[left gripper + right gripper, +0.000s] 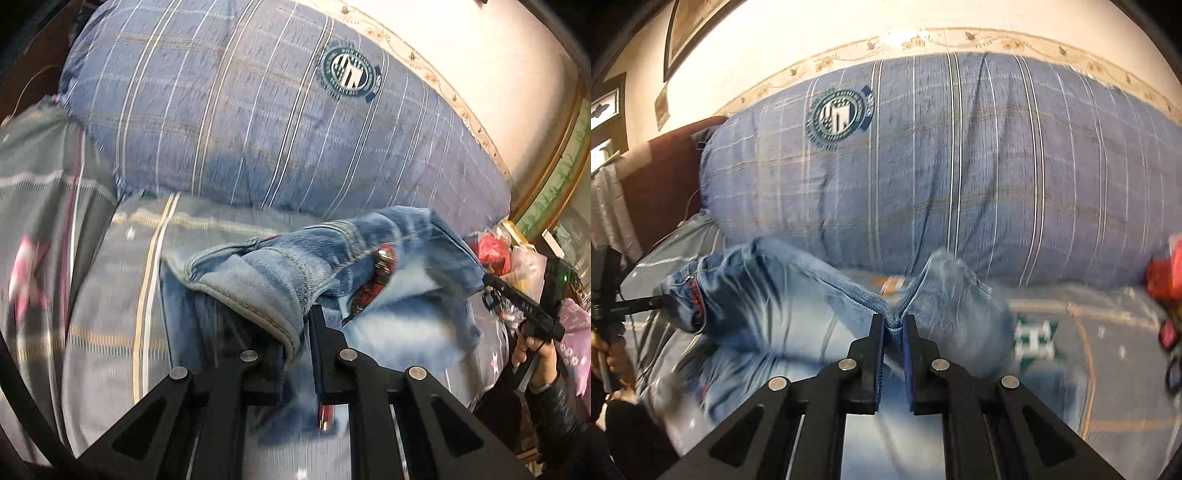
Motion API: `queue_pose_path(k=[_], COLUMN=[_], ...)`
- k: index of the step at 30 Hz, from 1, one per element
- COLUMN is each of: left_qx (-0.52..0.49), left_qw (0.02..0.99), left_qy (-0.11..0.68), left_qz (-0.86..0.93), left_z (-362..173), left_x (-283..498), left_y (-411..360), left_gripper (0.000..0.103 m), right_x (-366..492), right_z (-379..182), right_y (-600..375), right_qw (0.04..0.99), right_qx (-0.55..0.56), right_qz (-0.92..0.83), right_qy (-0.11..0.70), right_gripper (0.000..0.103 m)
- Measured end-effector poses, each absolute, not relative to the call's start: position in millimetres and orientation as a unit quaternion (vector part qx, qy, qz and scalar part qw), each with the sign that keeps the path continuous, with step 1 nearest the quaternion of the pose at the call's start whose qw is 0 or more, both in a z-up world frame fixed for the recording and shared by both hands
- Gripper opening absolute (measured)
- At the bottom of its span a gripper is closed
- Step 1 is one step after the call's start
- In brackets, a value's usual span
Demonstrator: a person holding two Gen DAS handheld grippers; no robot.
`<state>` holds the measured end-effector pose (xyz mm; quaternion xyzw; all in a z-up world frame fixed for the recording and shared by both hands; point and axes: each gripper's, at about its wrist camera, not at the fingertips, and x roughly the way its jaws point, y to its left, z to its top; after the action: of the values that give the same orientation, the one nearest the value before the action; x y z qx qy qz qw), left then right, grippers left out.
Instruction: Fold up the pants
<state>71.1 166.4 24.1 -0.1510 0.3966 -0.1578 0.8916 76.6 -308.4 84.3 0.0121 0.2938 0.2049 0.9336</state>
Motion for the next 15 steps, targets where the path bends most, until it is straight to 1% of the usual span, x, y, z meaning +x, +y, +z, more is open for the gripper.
queue_pose_path(k=[3, 8, 10, 11, 12, 13, 15], left_qx=[-0.145, -0.12, -0.122, -0.125, -0.128, -0.133, -0.15], left_qw=[0.888, 0.872, 0.862, 0.859, 0.857, 0.855, 0.854], left_qy=[0.407, 0.452, 0.472, 0.477, 0.482, 0.483, 0.479], left_qz=[-0.159, -0.147, -0.14, -0.138, -0.133, -0.131, -0.134], left_z=[11.1, -18.3, -31.4, -35.2, -38.5, -39.7, -38.4], left_x=[50.2, 30.7, 25.7, 22.8, 19.1, 15.0, 7.5], left_y=[166.1, 164.2, 168.2, 170.4, 173.6, 177.9, 186.8], left_gripper=[0.013, 0.013, 0.017, 0.017, 0.017, 0.018, 0.019], right_x=[50.5, 21.0, 17.9, 18.2, 16.1, 16.0, 12.4], right_z=[60.9, 14.7, -4.6, -13.9, -23.7, -30.2, -32.7], right_y=[-309.1, -316.8, -316.6, -316.1, -315.5, -314.8, -316.1], right_qw=[0.926, 0.911, 0.903, 0.899, 0.895, 0.893, 0.894], right_qx=[0.017, 0.043, 0.04, 0.04, 0.04, 0.037, 0.04], right_qz=[0.205, 0.19, 0.183, 0.177, 0.171, 0.163, 0.153], right_qy=[0.317, 0.364, 0.387, 0.399, 0.409, 0.418, 0.419], right_gripper=[0.01, 0.01, 0.01, 0.013, 0.013, 0.016, 0.029])
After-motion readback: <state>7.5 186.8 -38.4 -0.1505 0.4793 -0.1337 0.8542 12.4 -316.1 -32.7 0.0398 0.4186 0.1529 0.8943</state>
